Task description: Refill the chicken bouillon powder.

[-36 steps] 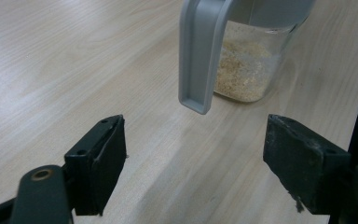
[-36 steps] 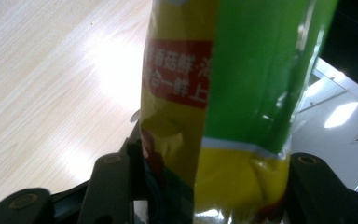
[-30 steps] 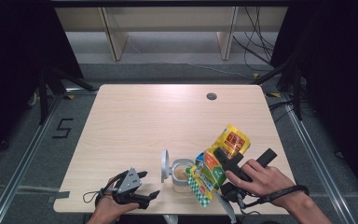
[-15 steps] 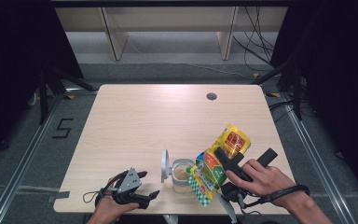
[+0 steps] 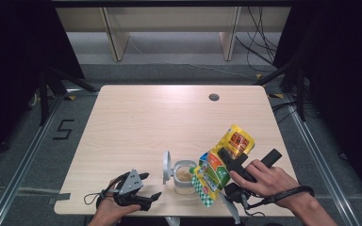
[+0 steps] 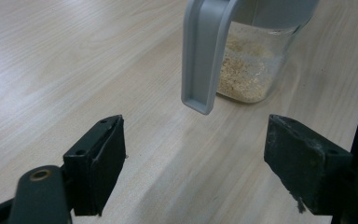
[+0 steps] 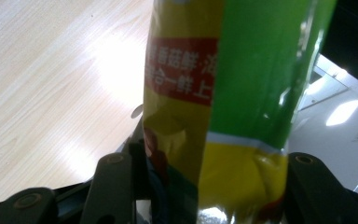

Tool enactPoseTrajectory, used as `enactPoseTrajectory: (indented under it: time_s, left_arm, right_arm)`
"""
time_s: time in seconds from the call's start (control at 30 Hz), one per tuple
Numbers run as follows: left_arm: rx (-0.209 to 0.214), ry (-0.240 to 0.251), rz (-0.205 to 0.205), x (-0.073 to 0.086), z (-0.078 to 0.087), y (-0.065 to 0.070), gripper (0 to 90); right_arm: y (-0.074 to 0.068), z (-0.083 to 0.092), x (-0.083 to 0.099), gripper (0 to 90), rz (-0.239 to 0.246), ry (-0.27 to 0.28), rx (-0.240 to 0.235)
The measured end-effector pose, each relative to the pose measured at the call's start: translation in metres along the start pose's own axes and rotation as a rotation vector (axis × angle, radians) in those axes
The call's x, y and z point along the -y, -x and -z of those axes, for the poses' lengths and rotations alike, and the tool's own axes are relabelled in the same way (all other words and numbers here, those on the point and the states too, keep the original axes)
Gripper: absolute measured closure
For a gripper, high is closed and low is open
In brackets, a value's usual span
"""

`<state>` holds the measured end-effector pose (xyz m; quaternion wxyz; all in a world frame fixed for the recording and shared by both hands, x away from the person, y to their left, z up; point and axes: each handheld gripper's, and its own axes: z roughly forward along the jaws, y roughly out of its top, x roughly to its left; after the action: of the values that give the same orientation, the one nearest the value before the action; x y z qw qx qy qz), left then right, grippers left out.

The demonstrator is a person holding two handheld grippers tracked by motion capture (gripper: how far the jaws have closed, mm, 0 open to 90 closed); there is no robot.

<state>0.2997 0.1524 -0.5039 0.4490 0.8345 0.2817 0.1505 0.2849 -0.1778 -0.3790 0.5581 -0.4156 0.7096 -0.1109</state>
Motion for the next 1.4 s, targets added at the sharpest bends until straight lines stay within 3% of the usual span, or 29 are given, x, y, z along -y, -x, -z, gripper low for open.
enactPoseTrajectory:
  time_s: [0.03,0.27,0.33,0.47,0.9,0.93,1.07,1.4]
  left_arm:
    - [-0.002,-0.002,-0.033,-0.001,0.001,-0.002,20.3]
    - [-0.004,0.005,-0.034,0.0,0.0,-0.002,20.3]
    - [0.007,-0.002,-0.005,0.0,0.0,-0.001,20.3]
    - [0.003,0.004,-0.001,0.0,-0.001,-0.001,20.3]
    - [-0.001,0.007,0.0,0.001,-0.001,-0.001,20.3]
    - [-0.01,-0.01,-0.019,0.0,0.0,-0.003,20.3]
    - [0.012,0.0,0.002,0.0,0.001,-0.001,20.3]
    - [0.005,0.004,0.0,0.001,-0.001,-0.001,20.3]
  right_arm:
    - [0.0,0.0,0.0,55.1,0.001,0.001,-0.004]
    - [0.0,0.002,0.001,55.2,0.014,0.001,0.002]
    - [-0.001,0.003,0.001,55.2,0.013,0.004,-0.001]
    - [-0.001,0.007,0.0,55.3,0.016,0.004,0.0]
    - [0.005,0.005,-0.005,55.3,0.013,0.019,0.012]
    - [0.006,0.004,-0.005,55.3,0.014,0.021,0.014]
    - [0.008,-0.001,-0.003,55.4,0.018,0.022,0.012]
    - [0.001,0.0,0.004,55.4,0.006,0.005,0.004]
